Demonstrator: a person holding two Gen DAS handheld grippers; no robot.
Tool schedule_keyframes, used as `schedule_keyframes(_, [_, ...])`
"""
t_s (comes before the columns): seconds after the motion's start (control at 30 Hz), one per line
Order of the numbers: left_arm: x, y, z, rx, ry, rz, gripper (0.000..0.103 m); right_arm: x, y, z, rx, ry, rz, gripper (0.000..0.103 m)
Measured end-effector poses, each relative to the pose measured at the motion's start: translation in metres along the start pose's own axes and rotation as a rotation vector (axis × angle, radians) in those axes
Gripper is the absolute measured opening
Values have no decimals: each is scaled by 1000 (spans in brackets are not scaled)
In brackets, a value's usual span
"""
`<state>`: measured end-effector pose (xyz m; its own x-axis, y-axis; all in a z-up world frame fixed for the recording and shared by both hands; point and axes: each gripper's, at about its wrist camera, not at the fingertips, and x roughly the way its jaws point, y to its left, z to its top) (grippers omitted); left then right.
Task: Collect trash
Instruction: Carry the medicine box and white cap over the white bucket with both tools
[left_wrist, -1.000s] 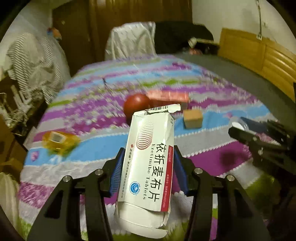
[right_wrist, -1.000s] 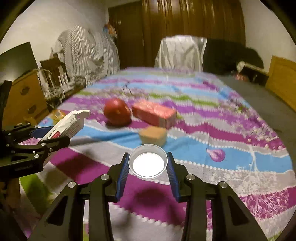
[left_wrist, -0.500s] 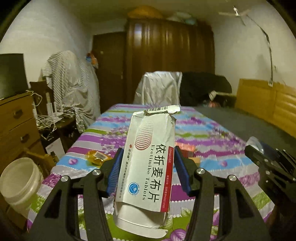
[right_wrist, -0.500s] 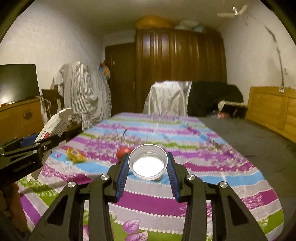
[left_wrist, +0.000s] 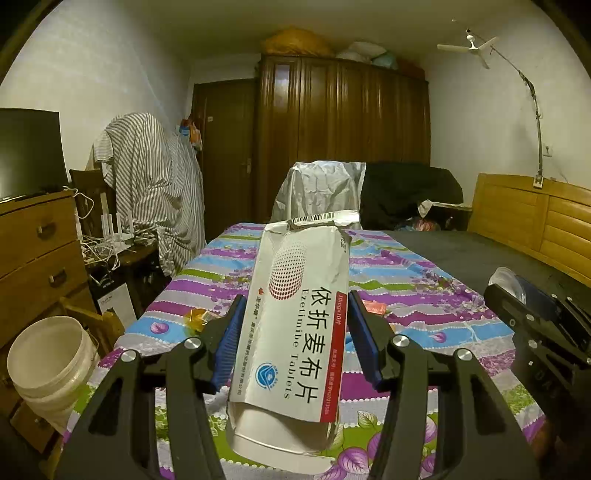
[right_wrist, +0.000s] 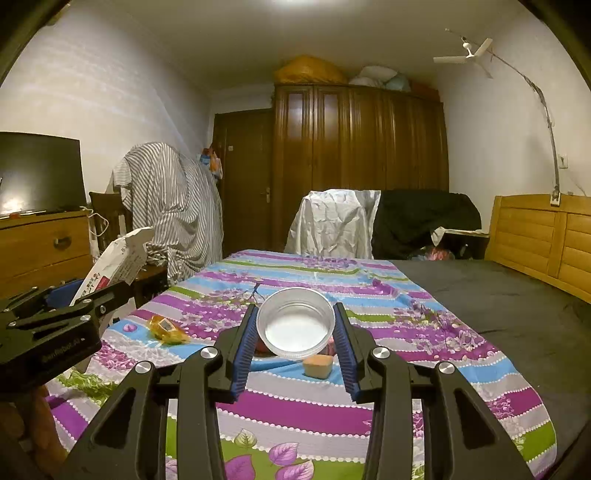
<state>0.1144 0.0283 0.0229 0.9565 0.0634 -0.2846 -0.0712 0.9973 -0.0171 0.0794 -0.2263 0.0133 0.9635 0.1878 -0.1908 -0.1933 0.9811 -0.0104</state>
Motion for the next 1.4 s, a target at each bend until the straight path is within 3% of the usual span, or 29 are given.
schedule_keyframes(0.4, [-14,0,3,11,-11,22,52,0,8,9,-13,9,26,41])
schedule_keyframes(0.7, [-24,38,13,-12,-22,127,52,20,50,28,-38,4,120,41])
schedule_keyframes(1.03, [-39,111,24,-63,-18,282,52,47,134,66,-76,-19,277,41])
schedule_keyframes(1.4, [-53,203,37,-118,11,432,52,76,261,93,-136,64,492,41])
